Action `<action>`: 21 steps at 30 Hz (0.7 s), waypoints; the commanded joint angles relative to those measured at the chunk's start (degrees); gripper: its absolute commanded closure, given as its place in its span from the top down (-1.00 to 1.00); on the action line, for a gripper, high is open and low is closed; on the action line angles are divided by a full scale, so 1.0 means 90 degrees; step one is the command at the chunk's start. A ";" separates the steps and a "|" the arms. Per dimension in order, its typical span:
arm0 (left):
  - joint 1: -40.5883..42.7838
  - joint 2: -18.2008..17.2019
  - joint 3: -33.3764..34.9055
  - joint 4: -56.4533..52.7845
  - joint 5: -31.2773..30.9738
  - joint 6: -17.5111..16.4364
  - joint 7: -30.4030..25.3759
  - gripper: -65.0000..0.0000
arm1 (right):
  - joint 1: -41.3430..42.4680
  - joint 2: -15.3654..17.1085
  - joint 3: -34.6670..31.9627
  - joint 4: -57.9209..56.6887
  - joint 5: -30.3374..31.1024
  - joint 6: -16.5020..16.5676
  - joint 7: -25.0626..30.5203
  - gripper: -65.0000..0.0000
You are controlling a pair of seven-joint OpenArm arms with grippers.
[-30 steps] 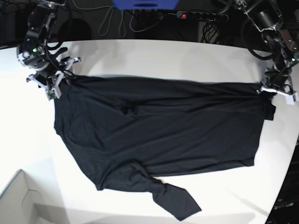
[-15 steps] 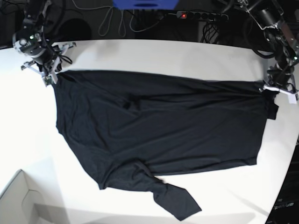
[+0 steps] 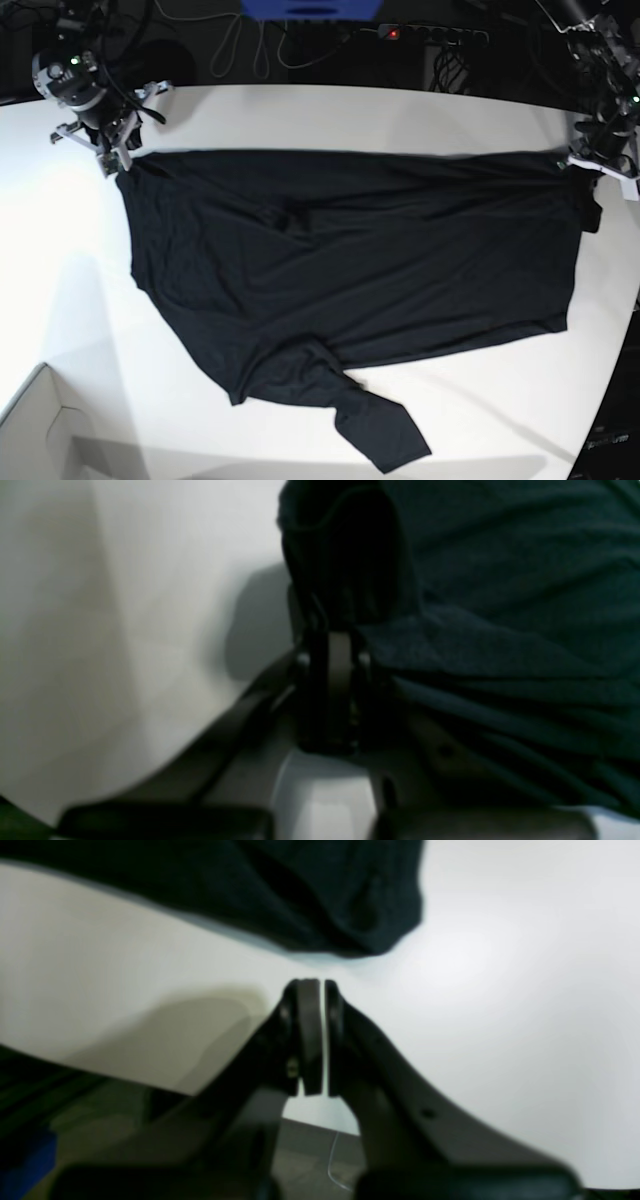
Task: Layout the t-shirt on the table in an organized manner, then fold the t-shirt properly
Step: 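Pull the held collar edge further from the hem with both grippers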
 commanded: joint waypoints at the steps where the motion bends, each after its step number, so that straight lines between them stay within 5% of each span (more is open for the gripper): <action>1: -0.0061 -0.0119 -0.0026 0.0113 -0.0090 -0.0032 -0.0140 -1.00 | 0.0021 0.0049 0.0033 0.0139 0.0072 -0.0025 0.0119 -0.77; 8: -0.0081 -0.0129 -0.0026 0.0113 -0.0090 -0.0032 -0.0140 -1.00 | 0.0539 0.0078 -0.0065 0.0100 0.0072 -0.0025 0.0070 0.04; 21: -0.0091 -0.0139 -0.0026 0.0104 -0.0080 -0.0032 -0.0170 -1.00 | 0.1076 0.0049 -0.0084 -0.1238 0.0072 -0.0025 0.0109 0.09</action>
